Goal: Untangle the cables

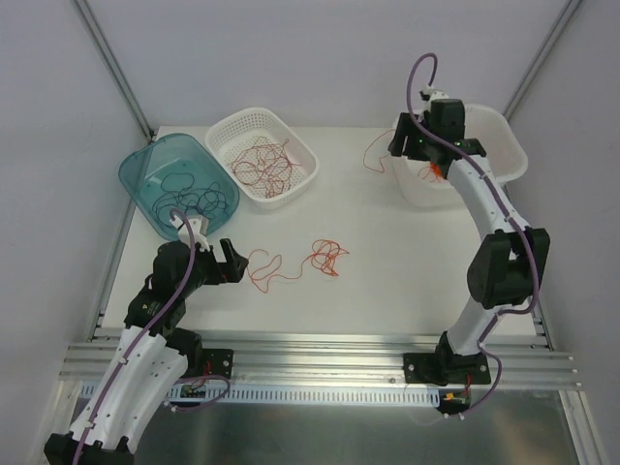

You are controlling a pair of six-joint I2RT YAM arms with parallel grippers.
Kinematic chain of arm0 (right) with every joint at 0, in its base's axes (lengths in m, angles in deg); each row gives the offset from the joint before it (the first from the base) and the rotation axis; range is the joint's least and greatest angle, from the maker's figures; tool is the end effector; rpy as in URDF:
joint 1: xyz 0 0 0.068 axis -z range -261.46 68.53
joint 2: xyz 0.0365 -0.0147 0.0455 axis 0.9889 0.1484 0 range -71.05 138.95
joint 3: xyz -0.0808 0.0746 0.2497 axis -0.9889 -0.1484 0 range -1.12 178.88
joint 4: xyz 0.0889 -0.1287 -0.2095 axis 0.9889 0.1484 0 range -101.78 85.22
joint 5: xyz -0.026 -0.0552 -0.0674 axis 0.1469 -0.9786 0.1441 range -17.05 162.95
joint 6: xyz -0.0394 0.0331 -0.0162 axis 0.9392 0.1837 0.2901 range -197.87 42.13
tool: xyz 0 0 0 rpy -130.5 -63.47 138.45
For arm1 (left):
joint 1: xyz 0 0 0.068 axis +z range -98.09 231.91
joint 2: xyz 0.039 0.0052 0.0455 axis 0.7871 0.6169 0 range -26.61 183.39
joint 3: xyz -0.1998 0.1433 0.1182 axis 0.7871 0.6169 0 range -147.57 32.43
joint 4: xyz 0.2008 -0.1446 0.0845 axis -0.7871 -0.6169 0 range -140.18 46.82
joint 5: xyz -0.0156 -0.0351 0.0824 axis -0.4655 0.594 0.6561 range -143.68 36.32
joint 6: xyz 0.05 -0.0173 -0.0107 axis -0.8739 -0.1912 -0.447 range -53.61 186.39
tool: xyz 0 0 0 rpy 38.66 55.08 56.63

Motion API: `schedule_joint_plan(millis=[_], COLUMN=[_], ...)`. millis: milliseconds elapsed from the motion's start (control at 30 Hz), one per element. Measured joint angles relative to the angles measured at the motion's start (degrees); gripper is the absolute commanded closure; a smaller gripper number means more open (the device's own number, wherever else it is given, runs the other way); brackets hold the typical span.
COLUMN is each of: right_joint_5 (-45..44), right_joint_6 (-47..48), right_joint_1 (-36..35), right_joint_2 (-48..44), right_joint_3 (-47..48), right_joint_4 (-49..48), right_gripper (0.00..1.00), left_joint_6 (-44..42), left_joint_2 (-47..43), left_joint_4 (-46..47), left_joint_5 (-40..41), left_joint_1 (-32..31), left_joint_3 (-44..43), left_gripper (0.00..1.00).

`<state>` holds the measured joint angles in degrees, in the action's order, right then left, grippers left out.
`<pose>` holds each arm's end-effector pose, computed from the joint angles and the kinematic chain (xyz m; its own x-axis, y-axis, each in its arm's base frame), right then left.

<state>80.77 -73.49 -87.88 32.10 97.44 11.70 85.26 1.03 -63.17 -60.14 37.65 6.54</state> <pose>0.4222 0.0524 0.3594 -0.4488 -0.1267 -0.8846 -0.2650 0.9642 -0.0036 0.1292 -0.0370 0.2478 -0.4516 -0.2169 -0.8655 0.2114 0.9164 -0.3400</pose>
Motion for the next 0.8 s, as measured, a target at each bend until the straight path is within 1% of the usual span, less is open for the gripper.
schedule_joint_plan(millis=[100, 133, 233, 467, 633, 800], right_joint_5=[-5.22, -7.08, -11.69, -21.20, -26.05, -27.96], right_joint_6=[-3.50, -4.63, -7.65, -11.76, -13.68, -14.34], right_joint_1=[-5.29, -7.58, -11.54, -17.00, -17.07, -16.13], right_joint_2=[-2.89, -2.73, 0.02, 11.47, 19.17, 26.45], right_joint_3=[-8.31, -9.51, -9.99, -3.72, 1.60, 8.31], right_joint_4=[-5.64, -6.97, -9.79, -15.06, -17.22, -18.64], right_gripper=[0.33, 0.33, 0.33, 0.36, 0.37, 0.38], left_joint_6=[0.02, 0.04, 0.07, 0.24, 0.59, 0.98], left_joint_2=[0.00, 0.00, -0.02, -0.39, -0.39, -0.39], left_joint_4=[0.02, 0.00, 0.00, 0.00, 0.00, 0.00], left_joint_5=[0.00, 0.00, 0.00, 0.00, -0.02, -0.07], left_joint_1=[0.00, 0.00, 0.00, 0.00, 0.00, 0.00], left_joint_3=[0.00, 0.00, 0.00, 0.00, 0.00, 0.02], left_gripper=[0.01, 0.01, 0.01, 0.01, 0.01, 0.01])
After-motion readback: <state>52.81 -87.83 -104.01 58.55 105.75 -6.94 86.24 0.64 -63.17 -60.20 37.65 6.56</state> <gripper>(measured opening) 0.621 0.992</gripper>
